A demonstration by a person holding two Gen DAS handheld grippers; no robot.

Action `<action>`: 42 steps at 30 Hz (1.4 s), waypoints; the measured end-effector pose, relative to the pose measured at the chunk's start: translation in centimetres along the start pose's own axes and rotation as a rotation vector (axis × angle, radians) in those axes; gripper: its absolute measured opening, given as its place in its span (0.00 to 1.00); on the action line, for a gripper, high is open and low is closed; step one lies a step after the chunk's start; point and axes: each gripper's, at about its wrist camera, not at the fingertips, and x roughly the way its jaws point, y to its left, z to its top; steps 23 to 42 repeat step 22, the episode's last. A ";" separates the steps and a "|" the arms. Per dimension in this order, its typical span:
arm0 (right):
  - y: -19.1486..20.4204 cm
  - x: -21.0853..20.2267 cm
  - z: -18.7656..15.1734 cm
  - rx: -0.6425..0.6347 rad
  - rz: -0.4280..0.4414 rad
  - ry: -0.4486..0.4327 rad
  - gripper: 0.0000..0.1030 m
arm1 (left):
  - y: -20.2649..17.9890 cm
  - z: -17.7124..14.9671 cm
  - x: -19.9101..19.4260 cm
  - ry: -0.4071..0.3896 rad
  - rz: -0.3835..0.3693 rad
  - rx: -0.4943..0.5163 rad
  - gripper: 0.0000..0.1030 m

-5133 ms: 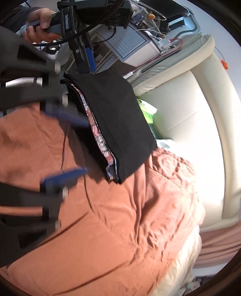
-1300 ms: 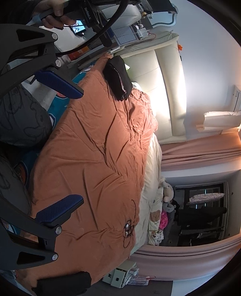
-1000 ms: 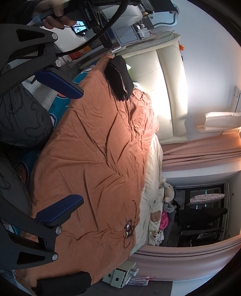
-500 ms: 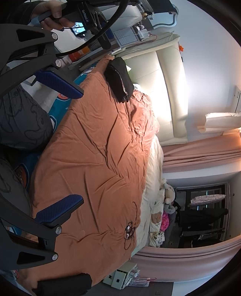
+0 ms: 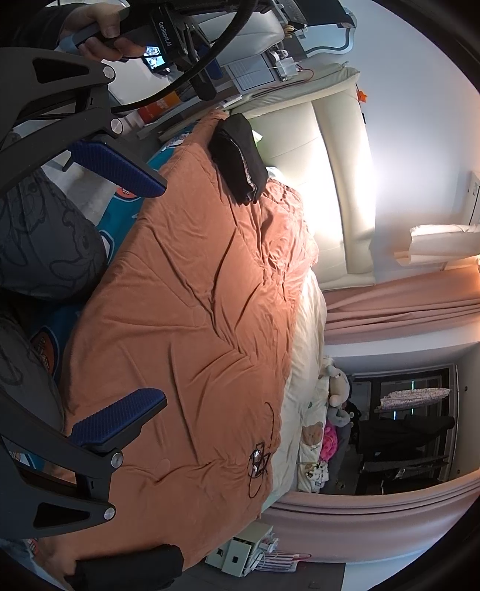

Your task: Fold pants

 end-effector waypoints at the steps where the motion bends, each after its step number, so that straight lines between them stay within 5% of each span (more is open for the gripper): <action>1: 0.0 0.0 0.0 0.001 0.000 0.001 1.00 | 0.0 0.0 0.0 0.001 0.001 0.002 1.00; 42: 0.3 -0.1 0.3 -0.003 0.003 0.021 1.00 | 0.1 0.0 -0.6 -0.014 -0.003 0.006 1.00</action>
